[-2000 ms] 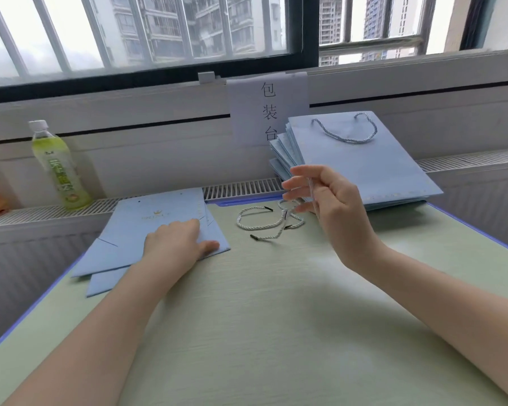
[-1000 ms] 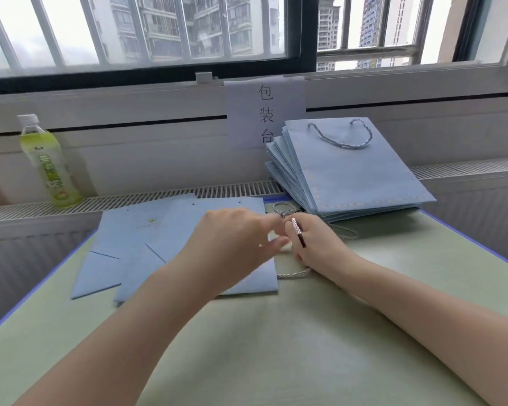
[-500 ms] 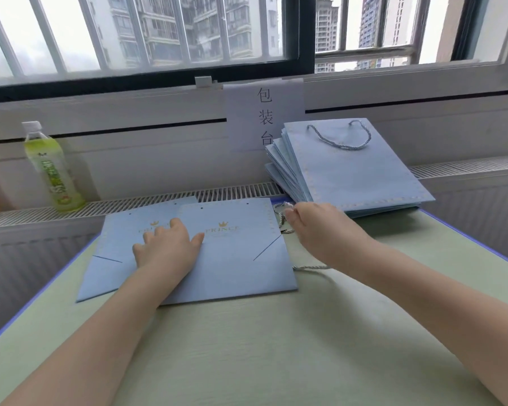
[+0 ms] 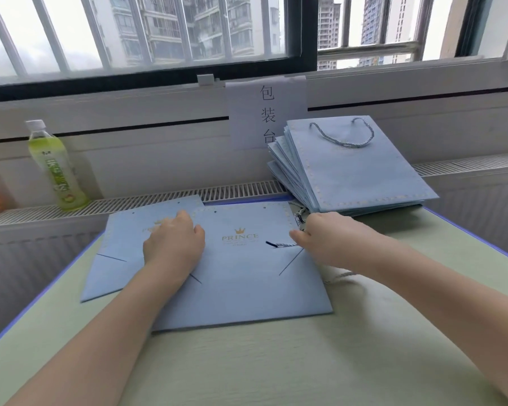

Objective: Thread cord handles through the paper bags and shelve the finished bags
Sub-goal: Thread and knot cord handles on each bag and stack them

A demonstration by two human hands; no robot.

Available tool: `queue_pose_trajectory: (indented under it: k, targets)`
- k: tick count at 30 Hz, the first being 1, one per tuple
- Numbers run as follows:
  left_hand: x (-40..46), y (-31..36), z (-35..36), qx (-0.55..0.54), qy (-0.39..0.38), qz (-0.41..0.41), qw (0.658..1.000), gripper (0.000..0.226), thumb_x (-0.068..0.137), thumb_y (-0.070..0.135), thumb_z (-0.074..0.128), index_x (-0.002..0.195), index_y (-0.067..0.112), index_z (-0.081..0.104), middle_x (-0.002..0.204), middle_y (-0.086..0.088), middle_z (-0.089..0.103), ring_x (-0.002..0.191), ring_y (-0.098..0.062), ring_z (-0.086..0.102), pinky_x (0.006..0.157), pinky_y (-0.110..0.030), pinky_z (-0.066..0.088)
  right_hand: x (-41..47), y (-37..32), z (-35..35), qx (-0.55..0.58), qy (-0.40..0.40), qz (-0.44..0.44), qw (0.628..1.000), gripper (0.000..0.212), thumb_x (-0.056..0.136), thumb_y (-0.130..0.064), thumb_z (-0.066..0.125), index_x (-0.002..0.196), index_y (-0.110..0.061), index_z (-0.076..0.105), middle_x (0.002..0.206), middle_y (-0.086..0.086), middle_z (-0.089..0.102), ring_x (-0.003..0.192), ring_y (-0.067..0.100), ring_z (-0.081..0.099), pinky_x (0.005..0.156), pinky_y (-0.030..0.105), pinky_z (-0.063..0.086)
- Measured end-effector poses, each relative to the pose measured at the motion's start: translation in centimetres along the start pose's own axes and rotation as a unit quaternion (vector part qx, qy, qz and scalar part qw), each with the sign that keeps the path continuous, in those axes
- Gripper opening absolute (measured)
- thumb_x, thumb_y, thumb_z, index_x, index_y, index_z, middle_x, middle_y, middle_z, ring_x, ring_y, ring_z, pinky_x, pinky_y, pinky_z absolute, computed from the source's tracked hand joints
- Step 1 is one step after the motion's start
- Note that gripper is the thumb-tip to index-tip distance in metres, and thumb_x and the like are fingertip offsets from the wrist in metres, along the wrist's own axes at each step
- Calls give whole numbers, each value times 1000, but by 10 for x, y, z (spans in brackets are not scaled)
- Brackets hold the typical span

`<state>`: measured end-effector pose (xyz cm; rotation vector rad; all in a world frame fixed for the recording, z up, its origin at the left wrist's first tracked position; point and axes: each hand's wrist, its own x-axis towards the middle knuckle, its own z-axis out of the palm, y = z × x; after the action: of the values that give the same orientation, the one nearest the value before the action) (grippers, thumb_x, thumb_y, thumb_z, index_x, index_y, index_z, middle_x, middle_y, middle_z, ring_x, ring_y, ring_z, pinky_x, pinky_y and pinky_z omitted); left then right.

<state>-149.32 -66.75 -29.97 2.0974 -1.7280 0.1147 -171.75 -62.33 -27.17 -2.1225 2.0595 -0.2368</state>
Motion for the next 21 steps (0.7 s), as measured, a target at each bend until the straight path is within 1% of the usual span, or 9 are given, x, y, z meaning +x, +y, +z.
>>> queue_pose_trajectory:
  k: [3, 5, 7, 9, 12, 14, 15, 18, 21]
  targets:
    - [-3, 2, 3, 33, -31, 18, 999, 33, 99, 29, 34, 121, 8, 47, 120, -16, 56, 115, -33, 46, 84, -36, 38, 3, 0, 9, 51, 6, 4, 999, 29, 99, -37, 35, 94, -8, 38, 93, 7, 42, 88, 28, 44, 73, 34, 35]
    - [-3, 3, -1, 43, -6, 21, 999, 28, 98, 27, 32, 101, 8, 52, 109, -15, 59, 98, -33, 50, 77, -34, 37, 6, 3, 10, 58, 5, 2, 998, 32, 99, -39, 35, 90, -9, 40, 97, 7, 45, 91, 28, 46, 74, 33, 35]
    - [0, 2, -9, 43, 28, 16, 999, 27, 97, 24, 31, 81, 8, 48, 96, -14, 60, 83, -31, 50, 70, -32, 35, 7, 8, 5, 30, 6, 6, 1000, 36, 99, -40, 34, 78, -11, 42, 88, 6, 48, 83, 27, 47, 69, 33, 35]
    - [2, 1, -11, 37, 47, 15, 998, 31, 95, 25, 31, 77, 8, 48, 87, -11, 64, 79, -30, 54, 69, -31, 38, 9, 14, -4, -10, -5, 13, 1000, 42, 98, -39, 35, 67, -12, 41, 74, 3, 51, 69, 24, 47, 67, 32, 37]
    - [-3, 5, -9, 36, 28, 23, 999, 35, 97, 29, 30, 74, 9, 47, 84, -10, 64, 76, -30, 53, 69, -32, 39, 9, 19, -11, -29, -42, 3, 999, 45, 96, -39, 40, 59, -13, 46, 59, -1, 57, 58, 19, 48, 66, 30, 42]
    - [-6, 8, -5, 44, 23, 29, 998, 30, 98, 29, 30, 82, 10, 48, 95, -11, 59, 82, -30, 50, 72, -33, 36, 6, 16, -11, -42, -22, 4, 999, 46, 96, -43, 39, 62, -12, 40, 61, 1, 50, 57, 19, 43, 62, 30, 37]
    - [-6, 7, -3, 37, 17, 32, 999, 29, 99, 30, 31, 93, 10, 51, 104, -11, 58, 90, -30, 50, 75, -34, 36, 5, 13, -10, -41, -6, 9, 999, 46, 97, -44, 37, 65, -11, 37, 65, 2, 46, 59, 19, 41, 60, 30, 34]
    - [-4, 2, 5, -26, -33, 44, 998, 36, 100, 32, 34, 124, 10, 48, 126, -10, 53, 118, -30, 44, 85, -37, 37, 2, 6, 0, -11, 9, 12, 1000, 36, 98, -45, 36, 89, -11, 40, 88, 4, 46, 83, 26, 46, 69, 34, 35]
    - [2, -4, 12, -87, -37, 63, 994, 33, 99, 31, 38, 117, 13, 57, 121, -7, 59, 119, -29, 44, 84, -35, 37, 7, 8, 12, 3, -2, 3, 1000, 37, 99, -43, 36, 110, -9, 43, 112, 10, 44, 108, 30, 47, 84, 37, 37]
